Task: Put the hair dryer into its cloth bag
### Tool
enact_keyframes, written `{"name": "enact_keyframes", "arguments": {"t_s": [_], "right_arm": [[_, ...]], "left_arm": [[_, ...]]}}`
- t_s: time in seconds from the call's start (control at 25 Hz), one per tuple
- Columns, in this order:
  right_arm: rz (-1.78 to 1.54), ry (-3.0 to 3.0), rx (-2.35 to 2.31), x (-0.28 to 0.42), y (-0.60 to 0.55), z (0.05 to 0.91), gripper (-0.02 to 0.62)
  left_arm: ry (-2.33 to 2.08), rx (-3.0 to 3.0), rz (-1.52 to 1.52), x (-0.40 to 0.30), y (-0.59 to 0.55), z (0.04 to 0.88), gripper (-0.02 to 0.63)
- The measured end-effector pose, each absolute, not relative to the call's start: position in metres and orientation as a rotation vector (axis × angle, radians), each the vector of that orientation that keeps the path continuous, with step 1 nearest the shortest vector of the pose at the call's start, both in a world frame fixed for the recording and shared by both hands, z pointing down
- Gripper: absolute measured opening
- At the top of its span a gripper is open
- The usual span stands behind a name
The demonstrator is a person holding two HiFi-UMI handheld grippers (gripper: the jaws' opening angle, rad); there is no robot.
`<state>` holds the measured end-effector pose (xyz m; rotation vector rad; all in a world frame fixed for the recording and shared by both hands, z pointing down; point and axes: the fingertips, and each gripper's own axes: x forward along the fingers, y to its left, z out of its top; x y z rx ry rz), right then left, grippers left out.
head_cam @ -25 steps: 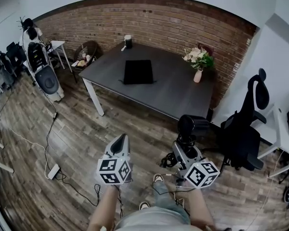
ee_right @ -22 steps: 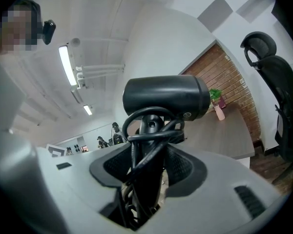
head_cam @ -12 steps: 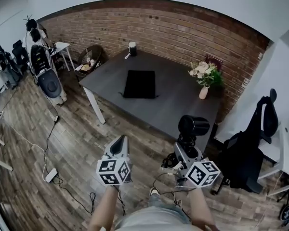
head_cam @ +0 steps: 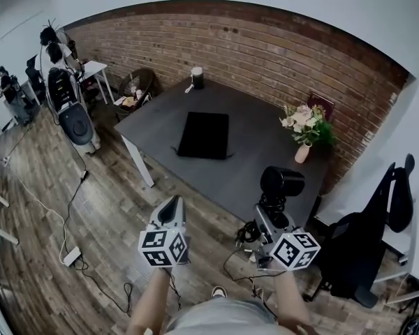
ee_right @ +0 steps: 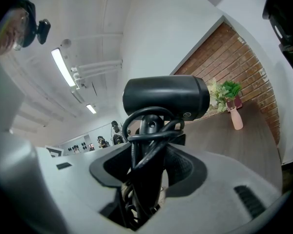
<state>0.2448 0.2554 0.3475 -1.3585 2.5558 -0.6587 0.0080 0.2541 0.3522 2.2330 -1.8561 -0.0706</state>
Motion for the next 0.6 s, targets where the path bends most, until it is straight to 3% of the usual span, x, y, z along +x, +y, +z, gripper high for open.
{"name": "enact_keyframes", "arguments": {"t_s": [0.6], "right_arm": [[-0.787,2.544,-1.348,0.248,0.175,0.387,0.199]], "left_arm": [[-1.865,2.205,-0.028,0.002,0.177,0.37,0.02]]}}
